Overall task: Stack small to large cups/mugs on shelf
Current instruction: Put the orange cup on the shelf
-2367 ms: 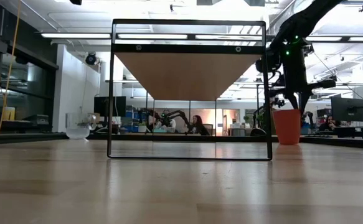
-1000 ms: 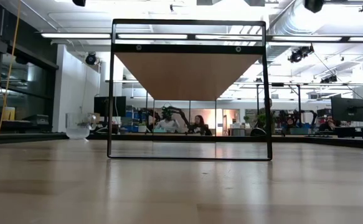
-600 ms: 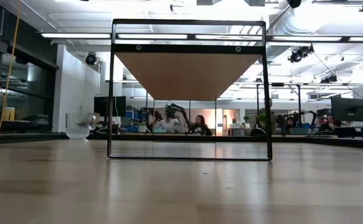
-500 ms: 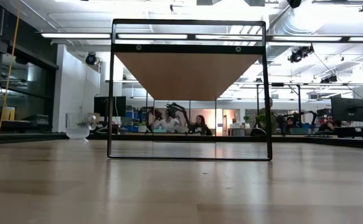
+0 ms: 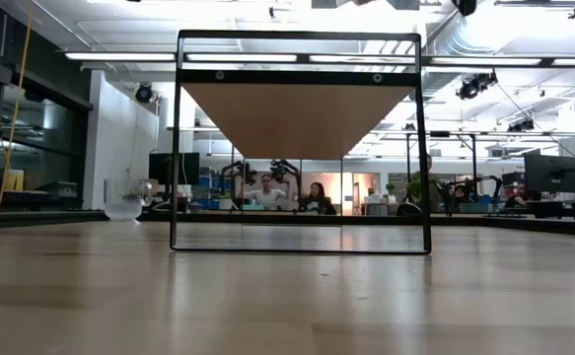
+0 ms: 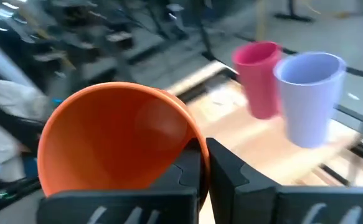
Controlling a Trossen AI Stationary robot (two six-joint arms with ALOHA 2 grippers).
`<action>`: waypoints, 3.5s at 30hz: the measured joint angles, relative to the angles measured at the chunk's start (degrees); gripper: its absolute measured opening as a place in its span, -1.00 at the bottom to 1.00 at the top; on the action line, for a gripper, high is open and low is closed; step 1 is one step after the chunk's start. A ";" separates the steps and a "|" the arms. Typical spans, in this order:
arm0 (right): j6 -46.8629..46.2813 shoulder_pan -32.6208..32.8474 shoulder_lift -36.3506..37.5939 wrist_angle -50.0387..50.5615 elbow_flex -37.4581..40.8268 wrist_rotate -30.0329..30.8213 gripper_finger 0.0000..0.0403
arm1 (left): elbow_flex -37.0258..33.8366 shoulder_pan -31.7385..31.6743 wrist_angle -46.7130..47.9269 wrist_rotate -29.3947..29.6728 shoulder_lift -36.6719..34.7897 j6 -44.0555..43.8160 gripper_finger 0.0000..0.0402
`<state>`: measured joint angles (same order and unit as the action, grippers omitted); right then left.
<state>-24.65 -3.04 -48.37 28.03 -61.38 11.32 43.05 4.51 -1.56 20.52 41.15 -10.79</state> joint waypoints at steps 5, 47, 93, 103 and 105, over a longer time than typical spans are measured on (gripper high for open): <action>-1.38 -3.34 -12.67 14.19 -12.90 1.91 -1.00 | 0.00 0.00 0.06 0.04 0.00 0.00 -0.65; -16.50 -15.72 -52.25 44.00 -46.56 0.88 -0.88 | 0.00 0.00 0.17 0.08 0.00 0.00 -0.65; -14.76 -17.00 -50.04 41.56 -46.51 1.76 -0.45 | -0.02 0.00 0.11 0.08 0.00 -0.02 -0.65; -9.40 -18.18 -45.77 42.77 -46.49 2.46 -0.45 | -0.02 0.02 0.08 0.08 0.00 -0.02 -0.65; -6.57 -18.19 -44.38 45.46 -46.51 2.69 -0.45 | -0.02 0.02 0.06 0.08 0.00 -0.02 -0.65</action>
<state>-31.22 -21.23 -92.75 73.49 -107.89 14.02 43.03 4.53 -1.50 20.60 41.14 -10.81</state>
